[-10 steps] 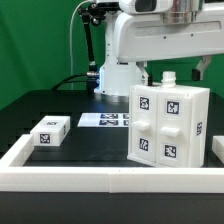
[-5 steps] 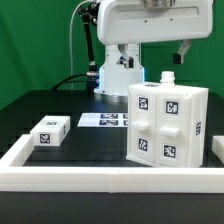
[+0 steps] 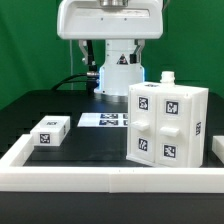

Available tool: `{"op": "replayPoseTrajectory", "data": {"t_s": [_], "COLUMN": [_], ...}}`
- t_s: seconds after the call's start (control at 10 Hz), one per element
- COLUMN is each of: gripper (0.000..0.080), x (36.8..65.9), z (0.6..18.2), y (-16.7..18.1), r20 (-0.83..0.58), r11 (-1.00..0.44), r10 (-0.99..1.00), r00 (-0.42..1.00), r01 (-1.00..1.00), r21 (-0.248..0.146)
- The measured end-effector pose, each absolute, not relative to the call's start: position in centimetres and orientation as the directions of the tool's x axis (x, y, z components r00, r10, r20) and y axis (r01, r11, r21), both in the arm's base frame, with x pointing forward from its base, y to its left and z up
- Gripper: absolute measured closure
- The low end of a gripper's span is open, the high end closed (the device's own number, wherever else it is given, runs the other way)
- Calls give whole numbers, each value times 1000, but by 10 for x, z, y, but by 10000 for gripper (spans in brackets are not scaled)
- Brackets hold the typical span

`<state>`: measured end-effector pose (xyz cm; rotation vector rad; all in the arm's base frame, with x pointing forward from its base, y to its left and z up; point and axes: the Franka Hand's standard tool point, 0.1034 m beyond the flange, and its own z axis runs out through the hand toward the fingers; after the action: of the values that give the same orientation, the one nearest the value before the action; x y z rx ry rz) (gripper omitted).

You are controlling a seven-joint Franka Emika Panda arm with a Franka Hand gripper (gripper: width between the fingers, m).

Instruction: Assemble cabinet

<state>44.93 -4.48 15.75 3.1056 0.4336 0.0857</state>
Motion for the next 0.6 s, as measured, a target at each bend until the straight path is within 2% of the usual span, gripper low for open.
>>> {"op": "replayPoseTrajectory", "data": {"t_s": [0.3, 0.4, 0.5, 0.6], "gripper": [2, 2, 2, 2], "x": [449, 445, 428, 399], "z": [157, 152, 133, 100], "y": [-45, -52, -75, -111], "r20": [53, 45, 29, -40], "r11": [-962, -964, -974, -990], "r10": [272, 265, 227, 139], "r00": [961, 963, 973, 989], "r01": [272, 265, 227, 139], "r21": [12, 10, 9, -5]}}
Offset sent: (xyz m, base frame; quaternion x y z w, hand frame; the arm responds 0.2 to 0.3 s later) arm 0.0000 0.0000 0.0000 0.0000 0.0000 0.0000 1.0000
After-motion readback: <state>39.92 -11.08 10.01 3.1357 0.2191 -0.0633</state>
